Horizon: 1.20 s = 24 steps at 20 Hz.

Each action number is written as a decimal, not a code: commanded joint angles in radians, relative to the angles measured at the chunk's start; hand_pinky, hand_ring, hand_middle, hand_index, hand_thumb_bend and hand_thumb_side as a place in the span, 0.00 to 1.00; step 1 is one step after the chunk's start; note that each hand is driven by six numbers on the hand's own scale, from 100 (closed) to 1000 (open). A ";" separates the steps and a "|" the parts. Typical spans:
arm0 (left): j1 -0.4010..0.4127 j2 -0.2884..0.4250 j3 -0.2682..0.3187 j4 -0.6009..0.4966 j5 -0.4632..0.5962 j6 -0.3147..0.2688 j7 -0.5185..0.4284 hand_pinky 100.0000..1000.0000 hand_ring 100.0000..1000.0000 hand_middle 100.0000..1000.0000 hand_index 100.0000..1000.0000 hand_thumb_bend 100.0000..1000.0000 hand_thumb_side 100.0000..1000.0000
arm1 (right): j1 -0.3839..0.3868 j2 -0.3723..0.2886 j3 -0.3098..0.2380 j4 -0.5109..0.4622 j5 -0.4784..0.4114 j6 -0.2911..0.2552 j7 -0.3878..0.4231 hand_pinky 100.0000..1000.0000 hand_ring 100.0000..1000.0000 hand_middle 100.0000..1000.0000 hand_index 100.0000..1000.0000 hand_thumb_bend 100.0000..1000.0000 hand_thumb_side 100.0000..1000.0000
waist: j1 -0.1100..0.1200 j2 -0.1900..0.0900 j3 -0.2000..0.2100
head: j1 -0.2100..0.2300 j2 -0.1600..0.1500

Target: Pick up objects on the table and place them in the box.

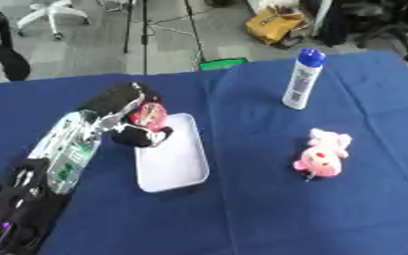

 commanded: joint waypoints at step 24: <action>0.074 0.012 0.243 -0.285 0.174 0.030 0.942 0.90 0.89 0.89 0.90 0.58 1.00 | -0.005 -0.018 -0.009 -0.012 0.001 -0.001 -0.004 0.77 0.74 0.76 0.91 0.28 0.57 | -0.018 -0.035 0.017 | -0.029 -0.019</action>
